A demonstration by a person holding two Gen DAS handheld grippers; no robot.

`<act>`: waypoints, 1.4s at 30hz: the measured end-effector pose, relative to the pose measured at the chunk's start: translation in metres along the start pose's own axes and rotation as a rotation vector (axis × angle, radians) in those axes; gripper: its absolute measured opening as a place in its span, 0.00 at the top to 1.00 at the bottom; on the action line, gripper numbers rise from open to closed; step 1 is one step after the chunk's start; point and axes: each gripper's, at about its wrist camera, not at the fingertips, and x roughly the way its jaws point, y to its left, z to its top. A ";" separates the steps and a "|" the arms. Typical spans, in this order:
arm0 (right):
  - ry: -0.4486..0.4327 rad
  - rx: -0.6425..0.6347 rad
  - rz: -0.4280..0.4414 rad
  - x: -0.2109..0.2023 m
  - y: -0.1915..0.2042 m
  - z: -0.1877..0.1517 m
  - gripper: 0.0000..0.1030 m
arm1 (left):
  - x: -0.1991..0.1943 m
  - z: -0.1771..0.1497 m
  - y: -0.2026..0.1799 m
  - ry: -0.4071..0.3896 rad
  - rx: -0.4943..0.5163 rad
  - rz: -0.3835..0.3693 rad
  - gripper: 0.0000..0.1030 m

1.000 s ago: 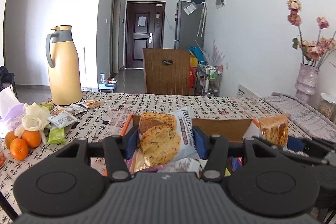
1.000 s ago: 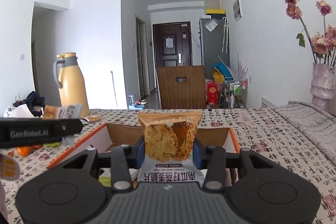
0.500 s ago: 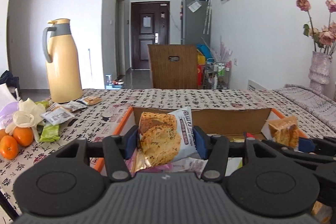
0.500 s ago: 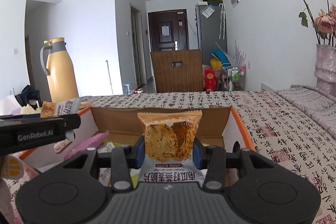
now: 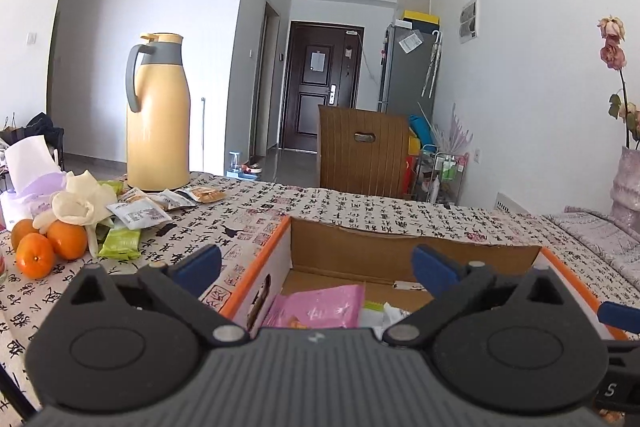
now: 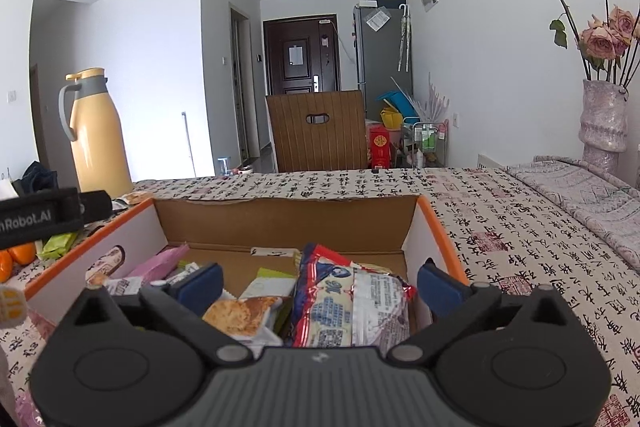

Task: Organize snacks
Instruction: 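Carry both cracker packets over the box and open both grippers inside, then move both tools back over the snack pile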

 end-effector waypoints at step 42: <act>0.052 -0.010 0.013 -0.132 -0.018 -0.045 0.00 | -0.096 -0.037 0.012 0.251 0.023 -0.116 0.00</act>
